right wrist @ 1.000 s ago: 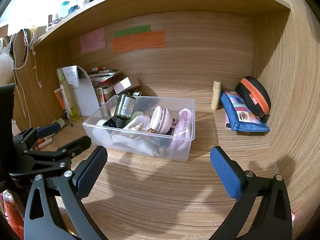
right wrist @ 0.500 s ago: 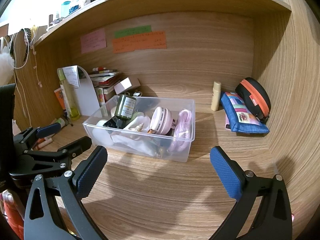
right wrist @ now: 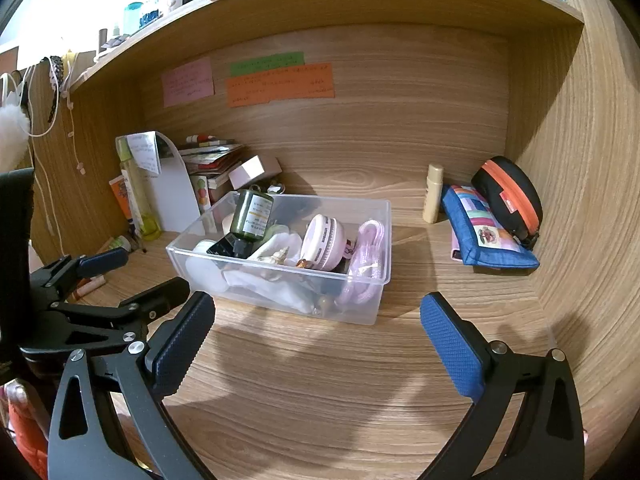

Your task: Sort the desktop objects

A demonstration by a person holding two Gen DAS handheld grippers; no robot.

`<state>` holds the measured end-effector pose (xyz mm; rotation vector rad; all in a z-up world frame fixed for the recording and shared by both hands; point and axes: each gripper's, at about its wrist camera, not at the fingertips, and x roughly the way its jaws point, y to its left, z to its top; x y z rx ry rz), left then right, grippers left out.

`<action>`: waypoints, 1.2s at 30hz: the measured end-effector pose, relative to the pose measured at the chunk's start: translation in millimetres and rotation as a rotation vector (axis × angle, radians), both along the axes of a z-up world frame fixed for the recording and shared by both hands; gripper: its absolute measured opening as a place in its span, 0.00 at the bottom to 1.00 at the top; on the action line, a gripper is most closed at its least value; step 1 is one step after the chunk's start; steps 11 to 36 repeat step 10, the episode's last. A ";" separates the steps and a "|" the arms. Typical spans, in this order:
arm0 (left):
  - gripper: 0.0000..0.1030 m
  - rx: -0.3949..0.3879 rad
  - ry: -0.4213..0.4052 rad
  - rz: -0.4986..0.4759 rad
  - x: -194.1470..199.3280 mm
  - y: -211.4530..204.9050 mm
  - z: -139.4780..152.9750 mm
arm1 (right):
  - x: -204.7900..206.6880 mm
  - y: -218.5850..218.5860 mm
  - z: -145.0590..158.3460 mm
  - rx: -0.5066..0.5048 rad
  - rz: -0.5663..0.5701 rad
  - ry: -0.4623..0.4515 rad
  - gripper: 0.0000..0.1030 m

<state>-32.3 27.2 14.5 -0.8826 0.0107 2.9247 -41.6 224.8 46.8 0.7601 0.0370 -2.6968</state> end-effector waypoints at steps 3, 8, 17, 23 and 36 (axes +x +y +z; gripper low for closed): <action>0.98 -0.013 0.013 0.009 0.2 0.9 -0.8 | -0.5 -0.4 -0.1 0.000 0.001 0.000 1.00; 0.98 -0.004 0.016 0.002 0.3 0.2 -1.2 | -1.1 0.6 -1.6 0.001 0.001 -0.003 1.00; 0.98 0.000 0.008 -0.001 -0.4 -0.1 -0.8 | -2.1 0.6 -3.3 0.002 0.003 -0.007 1.00; 0.98 0.000 0.008 -0.001 -0.4 -0.1 -0.8 | -2.1 0.6 -3.3 0.002 0.003 -0.007 1.00; 0.98 0.000 0.008 -0.001 -0.4 -0.1 -0.8 | -2.1 0.6 -3.3 0.002 0.003 -0.007 1.00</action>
